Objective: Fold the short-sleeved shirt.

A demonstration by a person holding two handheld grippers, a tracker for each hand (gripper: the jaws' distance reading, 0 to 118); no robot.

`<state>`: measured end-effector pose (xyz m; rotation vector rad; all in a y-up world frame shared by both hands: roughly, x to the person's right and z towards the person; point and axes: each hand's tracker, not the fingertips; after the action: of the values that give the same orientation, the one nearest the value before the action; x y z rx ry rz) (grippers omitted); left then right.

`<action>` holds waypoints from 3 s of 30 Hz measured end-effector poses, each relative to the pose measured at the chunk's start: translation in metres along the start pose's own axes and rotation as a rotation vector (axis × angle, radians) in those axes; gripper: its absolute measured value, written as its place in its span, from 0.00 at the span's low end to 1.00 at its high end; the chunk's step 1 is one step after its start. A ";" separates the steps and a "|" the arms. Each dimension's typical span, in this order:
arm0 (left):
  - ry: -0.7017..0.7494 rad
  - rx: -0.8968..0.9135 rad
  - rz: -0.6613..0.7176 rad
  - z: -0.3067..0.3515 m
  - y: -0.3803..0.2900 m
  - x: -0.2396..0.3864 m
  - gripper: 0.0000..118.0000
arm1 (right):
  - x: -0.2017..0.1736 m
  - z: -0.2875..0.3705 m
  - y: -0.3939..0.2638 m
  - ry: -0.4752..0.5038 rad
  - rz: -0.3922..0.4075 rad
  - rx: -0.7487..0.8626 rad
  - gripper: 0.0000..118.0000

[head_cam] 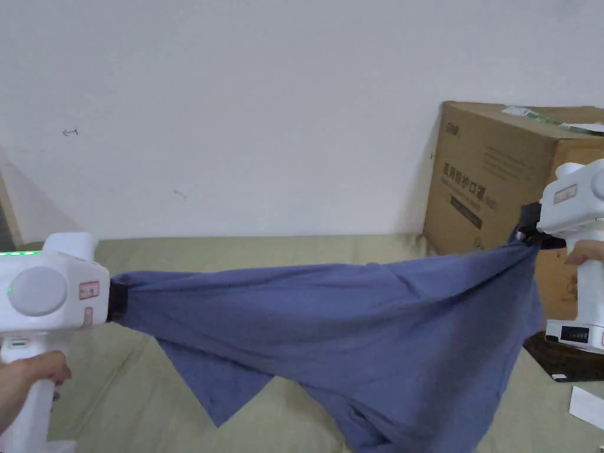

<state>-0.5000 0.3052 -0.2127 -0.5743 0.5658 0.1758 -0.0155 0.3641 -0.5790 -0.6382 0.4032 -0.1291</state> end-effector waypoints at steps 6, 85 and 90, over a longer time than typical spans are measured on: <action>-0.019 0.077 0.027 0.035 0.042 -0.024 0.08 | -0.009 0.041 0.021 0.077 -0.028 0.057 0.03; -0.022 -0.330 0.047 0.016 -0.258 -0.029 0.82 | 0.068 -0.034 -0.317 0.038 -0.115 -0.340 0.58; -0.109 -0.271 0.068 0.019 -0.248 0.005 0.00 | 0.061 0.002 -0.330 -0.012 -0.024 -0.283 0.03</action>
<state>-0.4108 0.1102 -0.0875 -0.8037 0.4585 0.3493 0.0428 0.0871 -0.3986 -0.9227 0.4054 -0.0917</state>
